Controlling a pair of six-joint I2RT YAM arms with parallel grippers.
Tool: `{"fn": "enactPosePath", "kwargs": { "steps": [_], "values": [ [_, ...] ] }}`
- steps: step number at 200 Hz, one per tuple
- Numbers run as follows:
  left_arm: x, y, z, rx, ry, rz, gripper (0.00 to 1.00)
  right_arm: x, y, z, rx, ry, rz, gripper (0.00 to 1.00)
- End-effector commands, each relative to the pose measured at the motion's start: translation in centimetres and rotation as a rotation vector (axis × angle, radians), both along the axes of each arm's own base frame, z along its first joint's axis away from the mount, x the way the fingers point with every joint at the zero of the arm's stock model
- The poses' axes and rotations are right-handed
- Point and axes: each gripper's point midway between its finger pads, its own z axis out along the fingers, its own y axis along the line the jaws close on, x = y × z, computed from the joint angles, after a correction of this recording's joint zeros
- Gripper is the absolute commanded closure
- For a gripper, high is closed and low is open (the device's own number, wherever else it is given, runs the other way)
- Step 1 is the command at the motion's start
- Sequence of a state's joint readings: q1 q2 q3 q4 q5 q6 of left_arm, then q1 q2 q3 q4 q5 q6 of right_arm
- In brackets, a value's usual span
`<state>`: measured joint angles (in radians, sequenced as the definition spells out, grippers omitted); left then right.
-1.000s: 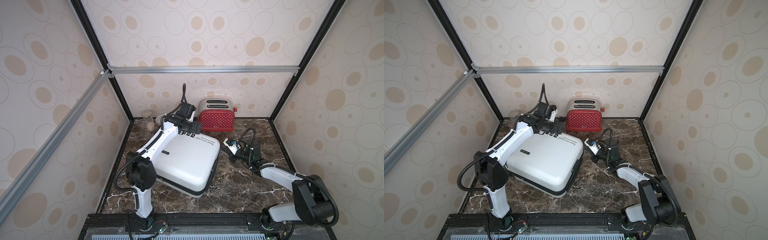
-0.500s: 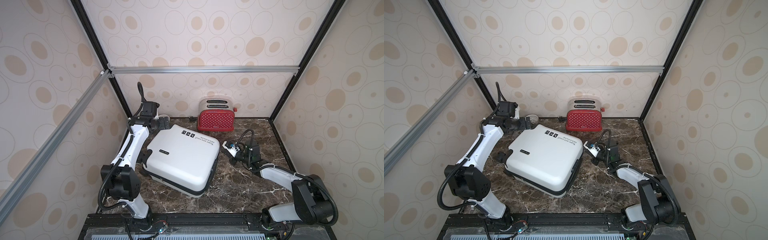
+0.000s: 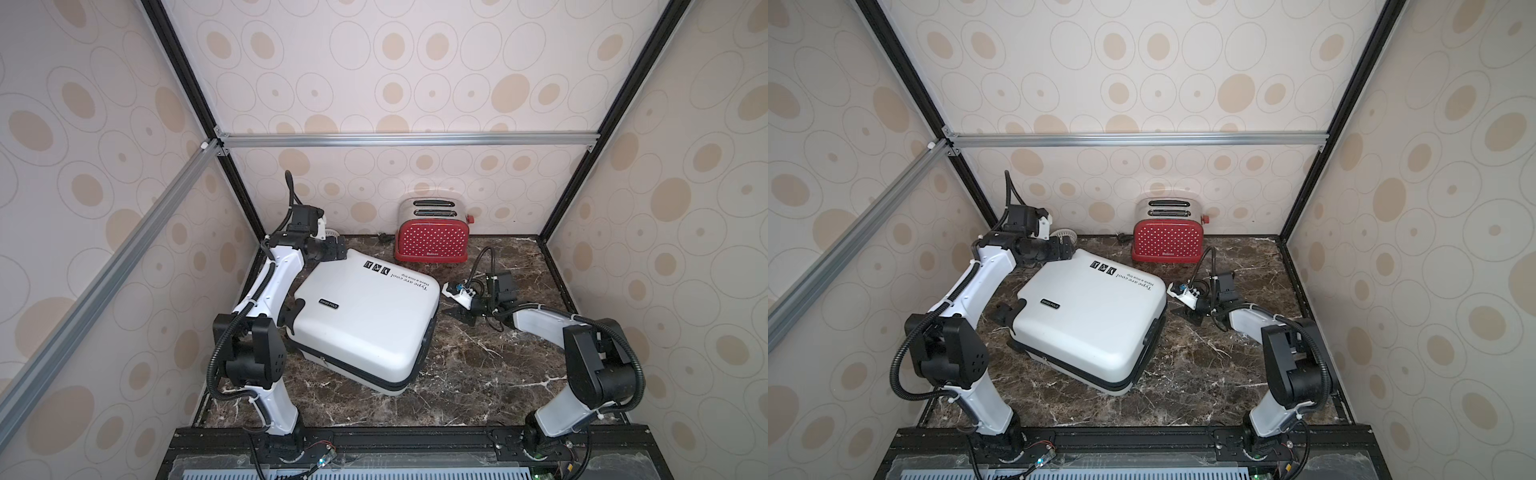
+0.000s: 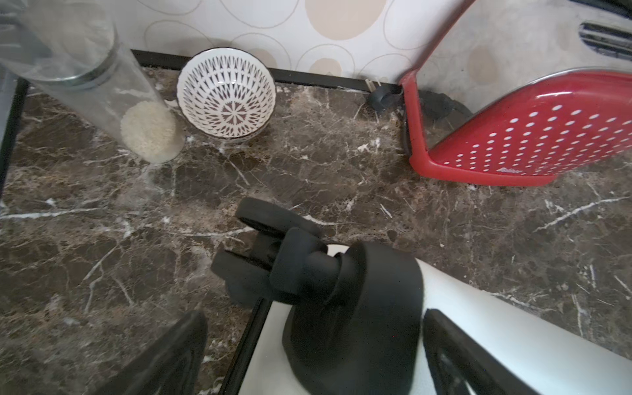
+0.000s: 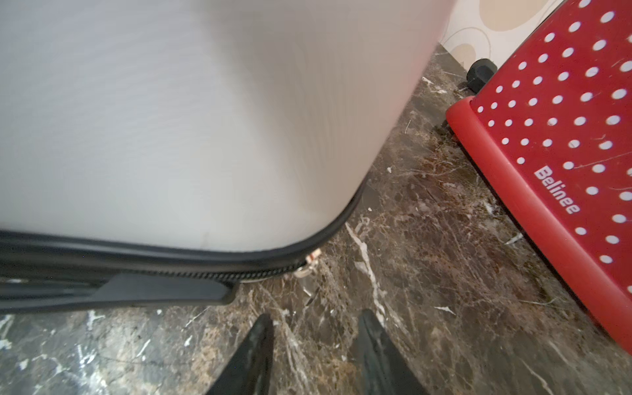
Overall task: Open the suitcase zippers
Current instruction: Unzip the zipper on the suitcase.
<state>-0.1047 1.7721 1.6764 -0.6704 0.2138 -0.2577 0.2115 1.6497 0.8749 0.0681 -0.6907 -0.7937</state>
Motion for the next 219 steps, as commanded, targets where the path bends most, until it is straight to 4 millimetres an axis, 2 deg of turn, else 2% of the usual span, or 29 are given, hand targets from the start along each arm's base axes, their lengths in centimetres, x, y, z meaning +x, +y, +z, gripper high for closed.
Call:
{"fn": "enactPosePath", "kwargs": {
  "steps": [1, 63, 87, 114, 177, 199, 219],
  "values": [
    [-0.2, -0.7, -0.7, -0.019, 0.029, -0.044, 0.02, 0.1, 0.9, 0.5, 0.013, -0.027, 0.083, 0.56],
    [-0.4, -1.0, -0.8, -0.034, 0.035, -0.051, 0.02, -0.8, 2.2, 0.6, 0.064, -0.014, 0.218, 0.61],
    [-0.5, -1.3, -1.0, -0.049, 0.037, -0.066, 0.02, -0.3, 2.2, 0.6, 0.059, -0.019, 0.208, 0.64],
    [-0.6, -1.9, -1.6, -0.077, 0.052, -0.091, 0.02, 0.4, 2.2, 0.3, 0.050, -0.021, 0.195, 0.72],
    [-0.8, -2.3, -1.9, -0.086, 0.055, -0.114, 0.02, 1.3, 2.4, 0.1, 0.047, -0.003, 0.199, 0.69],
    [-0.7, -2.4, -2.1, -0.084, 0.058, -0.121, 0.02, 1.4, 2.5, 0.0, 0.043, 0.005, 0.209, 0.77],
    [-0.8, -2.7, -2.7, -0.092, 0.071, -0.140, 0.02, 1.8, 2.4, 0.0, 0.033, -0.008, 0.194, 0.88]
  ]
}}
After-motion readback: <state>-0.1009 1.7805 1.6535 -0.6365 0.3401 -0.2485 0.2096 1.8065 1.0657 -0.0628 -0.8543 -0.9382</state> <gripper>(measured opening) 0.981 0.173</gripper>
